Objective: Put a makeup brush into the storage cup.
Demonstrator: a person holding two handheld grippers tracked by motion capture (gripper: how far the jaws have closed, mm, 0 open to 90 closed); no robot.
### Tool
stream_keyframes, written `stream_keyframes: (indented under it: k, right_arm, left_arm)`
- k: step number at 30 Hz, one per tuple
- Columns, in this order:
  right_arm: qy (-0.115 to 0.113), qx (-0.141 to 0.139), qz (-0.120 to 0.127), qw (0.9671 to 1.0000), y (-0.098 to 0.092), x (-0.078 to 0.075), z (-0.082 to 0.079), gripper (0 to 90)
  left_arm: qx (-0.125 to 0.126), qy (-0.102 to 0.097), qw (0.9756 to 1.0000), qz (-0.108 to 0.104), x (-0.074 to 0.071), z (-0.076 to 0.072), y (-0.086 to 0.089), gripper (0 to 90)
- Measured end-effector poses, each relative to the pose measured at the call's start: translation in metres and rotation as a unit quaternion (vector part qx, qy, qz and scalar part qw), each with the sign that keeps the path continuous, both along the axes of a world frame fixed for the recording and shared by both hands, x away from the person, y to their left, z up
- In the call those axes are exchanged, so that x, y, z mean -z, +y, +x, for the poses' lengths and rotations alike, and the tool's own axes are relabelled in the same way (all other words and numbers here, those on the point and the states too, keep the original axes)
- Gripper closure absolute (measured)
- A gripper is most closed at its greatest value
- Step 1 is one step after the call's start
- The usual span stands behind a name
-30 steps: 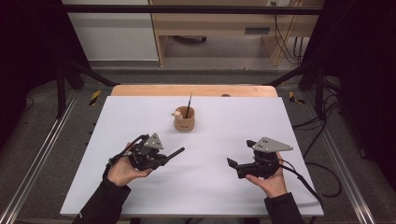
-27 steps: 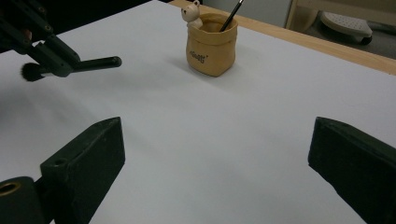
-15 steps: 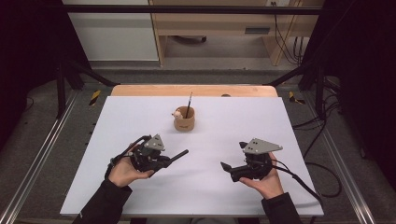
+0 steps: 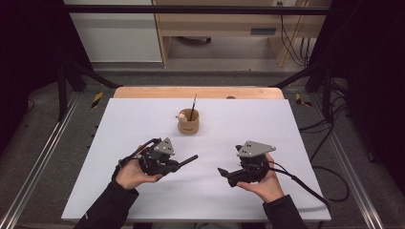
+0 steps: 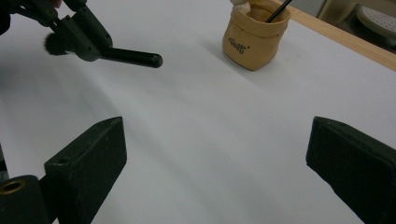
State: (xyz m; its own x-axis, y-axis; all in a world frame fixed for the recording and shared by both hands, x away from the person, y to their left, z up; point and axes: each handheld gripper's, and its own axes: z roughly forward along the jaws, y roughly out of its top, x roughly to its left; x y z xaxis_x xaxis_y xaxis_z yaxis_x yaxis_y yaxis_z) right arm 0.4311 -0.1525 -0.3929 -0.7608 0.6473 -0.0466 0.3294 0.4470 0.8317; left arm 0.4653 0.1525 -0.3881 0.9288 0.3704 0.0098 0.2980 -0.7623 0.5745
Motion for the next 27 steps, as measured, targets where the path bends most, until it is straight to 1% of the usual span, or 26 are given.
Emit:
stream_keyframes:
  k: [1,4,5,8,10,12,13,14,17,18,19,20,23,27]
  right_arm:
    - [0.001,-0.002,-0.002,1.0,0.001,0.0,0.0,5.7]
    - [0.0,-0.01,-0.019,0.9998,0.005,-0.003,-0.001,5.7]
    - [0.0,-0.013,-0.024,0.9996,0.006,-0.004,-0.001,5.7]
    - [-0.001,-0.021,-0.028,0.9994,0.009,-0.006,-0.002,6.0]
    - [-0.001,-0.023,-0.036,0.9991,0.011,-0.007,-0.002,6.0]
    - [0.0,-0.026,-0.044,0.9987,0.013,-0.007,-0.003,6.0]
    - [0.0,-0.03,-0.046,0.9985,0.014,-0.007,-0.002,6.1]
    - [0.001,-0.033,-0.05,0.9982,0.015,-0.008,-0.002,6.1]
    - [0.003,-0.039,-0.058,0.9976,0.019,-0.008,-0.002,6.1]
    - [0.002,-0.043,-0.06,0.9973,0.02,-0.008,-0.002,6.4]
    - [0.001,-0.046,-0.065,0.9968,0.021,-0.008,-0.002,6.6]
    - [0.003,-0.044,-0.066,0.9968,0.021,-0.008,-0.002,6.7]
    - [0.0,-0.05,-0.076,0.9959,0.023,-0.008,-0.003,7.3]
    - [-0.003,-0.056,-0.086,0.9947,0.026,-0.011,-0.004,7.5]
  left_arm:
    - [0.004,0.0,1.0,0.002,-0.001,0.0,-0.002,79.1]
    - [0.011,0.002,0.9999,0.007,-0.002,0.0,-0.005,79.1]
    - [0.01,0.001,0.9999,0.003,-0.002,-0.001,-0.007,79.1]
    - [0.016,0.003,0.9998,0.011,-0.004,-0.001,-0.009,79.1]
    - [0.015,0.004,0.9999,0.005,-0.004,-0.001,-0.011,79.1]
    - [0.019,0.003,0.9998,0.009,-0.005,0.0,-0.012,79.1]
    - [0.021,0.004,0.9997,0.01,-0.005,0.0,-0.013,79.1]
    - [0.017,0.003,0.9998,0.007,-0.005,0.0,-0.014,79.1]
    - [0.023,0.005,0.9996,0.012,-0.005,0.001,-0.017,79.1]
    - [0.028,0.006,0.9994,0.017,-0.006,0.002,-0.018,79.1]
    - [0.03,0.006,0.9994,0.017,-0.006,0.002,-0.019,79.1]
    - [0.031,0.007,0.9993,0.019,-0.006,0.002,-0.02,79.1]
    - [0.039,0.011,0.999,0.018,-0.006,0.003,-0.023,79.1]
    - [0.048,0.014,0.9984,0.025,-0.007,0.003,-0.028,79.1]
